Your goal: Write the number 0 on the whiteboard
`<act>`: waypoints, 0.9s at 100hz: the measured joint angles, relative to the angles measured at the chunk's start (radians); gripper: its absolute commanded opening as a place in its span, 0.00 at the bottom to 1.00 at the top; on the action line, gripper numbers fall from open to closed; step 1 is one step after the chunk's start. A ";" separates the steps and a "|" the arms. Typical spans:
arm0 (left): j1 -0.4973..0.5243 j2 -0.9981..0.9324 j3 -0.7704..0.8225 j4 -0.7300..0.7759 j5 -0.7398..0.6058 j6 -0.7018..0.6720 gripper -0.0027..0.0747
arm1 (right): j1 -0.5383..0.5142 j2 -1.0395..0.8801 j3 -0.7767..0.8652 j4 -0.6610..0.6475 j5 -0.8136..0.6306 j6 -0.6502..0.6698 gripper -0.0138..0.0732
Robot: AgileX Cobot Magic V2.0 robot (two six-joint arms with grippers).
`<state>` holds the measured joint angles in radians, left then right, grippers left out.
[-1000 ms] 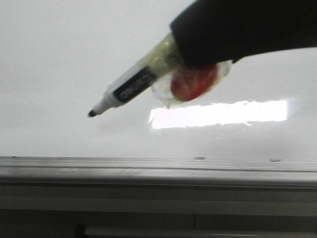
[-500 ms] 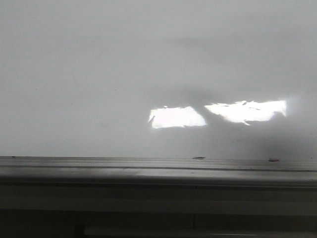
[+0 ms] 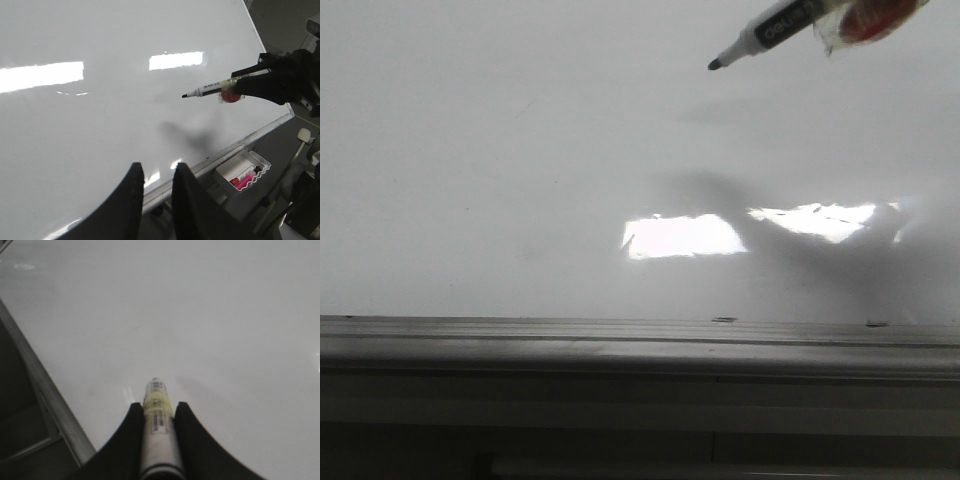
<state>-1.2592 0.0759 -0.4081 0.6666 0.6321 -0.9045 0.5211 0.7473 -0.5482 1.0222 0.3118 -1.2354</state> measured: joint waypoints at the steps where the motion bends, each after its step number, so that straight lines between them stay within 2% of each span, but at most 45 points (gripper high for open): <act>1: 0.000 0.000 0.000 0.000 0.000 0.000 0.18 | 0.000 0.000 0.000 0.000 0.004 0.000 0.10; 66: 0.000 0.000 0.000 0.000 0.000 0.000 0.18 | -0.002 0.000 -0.002 -0.022 0.191 0.000 0.10; 90: 0.000 0.000 0.000 0.000 0.000 0.000 0.18 | -0.002 -0.032 -0.004 -0.110 0.244 0.000 0.10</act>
<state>-1.2592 0.0759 -0.4081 0.6666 0.6321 -0.9045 0.5195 0.7151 -0.5526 0.9123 0.5556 -1.2354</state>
